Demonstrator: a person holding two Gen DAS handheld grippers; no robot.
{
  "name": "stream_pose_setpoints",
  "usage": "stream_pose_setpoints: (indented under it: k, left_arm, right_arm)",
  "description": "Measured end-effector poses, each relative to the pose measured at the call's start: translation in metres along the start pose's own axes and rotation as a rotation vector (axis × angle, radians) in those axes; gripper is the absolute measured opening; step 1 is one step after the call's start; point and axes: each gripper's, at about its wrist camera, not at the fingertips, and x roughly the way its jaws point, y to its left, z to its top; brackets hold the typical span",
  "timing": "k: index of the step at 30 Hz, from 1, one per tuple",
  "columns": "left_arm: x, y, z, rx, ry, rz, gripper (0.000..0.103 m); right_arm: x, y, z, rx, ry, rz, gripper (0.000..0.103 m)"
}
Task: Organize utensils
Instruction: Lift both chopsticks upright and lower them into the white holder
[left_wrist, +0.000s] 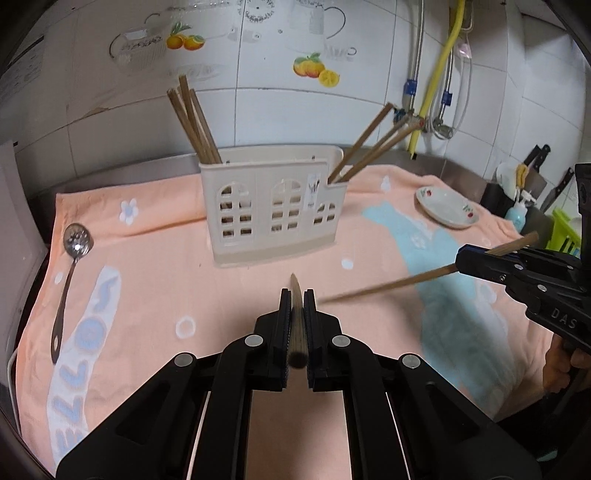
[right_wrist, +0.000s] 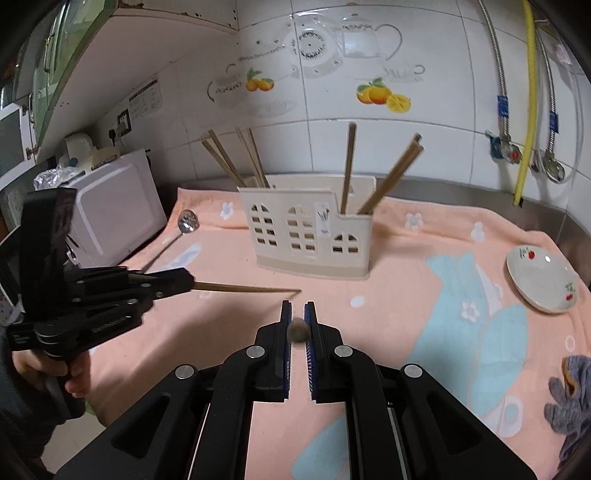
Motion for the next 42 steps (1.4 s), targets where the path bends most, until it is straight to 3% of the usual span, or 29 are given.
stream_pose_setpoints:
  k: [12, 19, 25, 33, 42]
  left_arm:
    - [-0.006, 0.008, 0.064, 0.043, -0.067, -0.051, 0.005]
    - [-0.027, 0.008, 0.117, 0.094, -0.167, -0.032, 0.005]
    - [-0.043, 0.011, 0.168, 0.103, -0.273, -0.002, 0.005]
    - [-0.024, 0.024, 0.215, 0.09, -0.339, 0.086, 0.005]
    - [0.033, 0.05, 0.203, 0.019, -0.225, 0.085, 0.006]
  right_arm:
    - [-0.014, -0.007, 0.095, -0.058, -0.061, 0.034, 0.007]
    - [-0.017, -0.014, 0.157, -0.078, -0.106, 0.038, 0.007]
    - [-0.013, -0.026, 0.19, -0.075, -0.133, 0.012, 0.007]
    - [0.008, -0.044, 0.206, -0.063, -0.12, -0.047, 0.007]
    - [0.05, -0.059, 0.188, -0.052, -0.027, -0.072, 0.007]
